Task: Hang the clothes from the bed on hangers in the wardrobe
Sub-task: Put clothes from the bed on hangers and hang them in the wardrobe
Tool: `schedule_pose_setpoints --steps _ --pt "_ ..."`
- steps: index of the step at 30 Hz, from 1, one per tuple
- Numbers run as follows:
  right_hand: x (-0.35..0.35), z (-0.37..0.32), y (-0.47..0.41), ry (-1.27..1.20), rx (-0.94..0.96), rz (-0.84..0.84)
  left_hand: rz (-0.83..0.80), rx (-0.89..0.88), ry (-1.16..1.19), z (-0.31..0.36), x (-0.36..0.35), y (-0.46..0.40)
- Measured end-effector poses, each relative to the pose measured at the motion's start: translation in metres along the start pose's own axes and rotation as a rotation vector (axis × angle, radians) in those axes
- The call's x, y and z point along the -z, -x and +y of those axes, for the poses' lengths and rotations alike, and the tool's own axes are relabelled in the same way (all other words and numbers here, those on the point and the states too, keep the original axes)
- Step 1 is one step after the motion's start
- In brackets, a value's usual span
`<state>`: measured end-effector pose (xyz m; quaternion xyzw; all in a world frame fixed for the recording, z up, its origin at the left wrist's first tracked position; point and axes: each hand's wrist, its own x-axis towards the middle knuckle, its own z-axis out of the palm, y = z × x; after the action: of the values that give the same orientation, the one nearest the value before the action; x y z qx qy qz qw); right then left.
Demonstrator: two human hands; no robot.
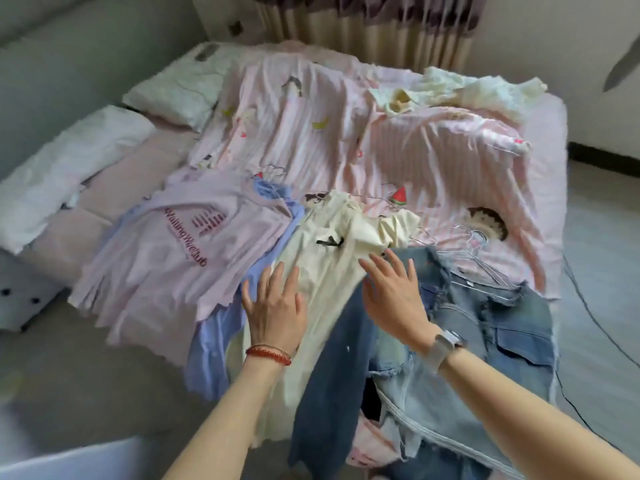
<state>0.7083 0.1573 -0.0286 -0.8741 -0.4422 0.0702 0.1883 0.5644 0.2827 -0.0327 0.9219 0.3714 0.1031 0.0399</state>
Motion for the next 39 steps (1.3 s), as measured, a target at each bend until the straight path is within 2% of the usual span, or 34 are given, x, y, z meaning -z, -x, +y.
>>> schedule_pose_setpoints --steps 7,12,16,20,25,28,32,36,38,39 --pt "-0.063 -0.243 0.033 -0.046 0.518 -0.122 0.127 0.525 -0.119 -0.225 0.090 0.166" --pt "-0.110 -0.413 0.096 -0.012 0.896 -0.304 0.352 0.960 -0.239 -0.332 0.153 0.320" --pt "-0.130 -0.523 0.164 -0.149 1.193 -0.425 0.481 1.199 -0.344 -0.364 0.199 0.419" --pt "-0.146 -0.612 0.240 -0.275 1.424 -0.599 0.544 1.399 -0.491 -0.368 0.238 0.504" --pt "-0.157 -0.707 0.339 -0.396 1.670 -0.794 0.595 1.557 -0.763 -0.374 0.303 0.584" --pt "-0.156 -0.761 0.393 -0.482 1.806 -0.919 0.571 1.632 -0.991 -0.377 0.344 0.627" --pt "-0.149 -0.821 0.456 -0.566 1.881 -1.140 0.517 1.871 -1.183 -0.376 0.391 0.677" --pt "-0.126 -0.873 0.529 -0.616 1.857 -1.455 0.415 2.113 -1.027 -0.371 0.401 0.718" --pt "-0.110 -0.891 0.565 -0.549 1.685 -1.734 0.365 2.186 -0.922 -0.370 0.397 0.729" --pt "-0.100 -0.897 0.580 -0.494 1.518 -1.899 0.375 2.199 -0.900 -0.370 0.395 0.731"
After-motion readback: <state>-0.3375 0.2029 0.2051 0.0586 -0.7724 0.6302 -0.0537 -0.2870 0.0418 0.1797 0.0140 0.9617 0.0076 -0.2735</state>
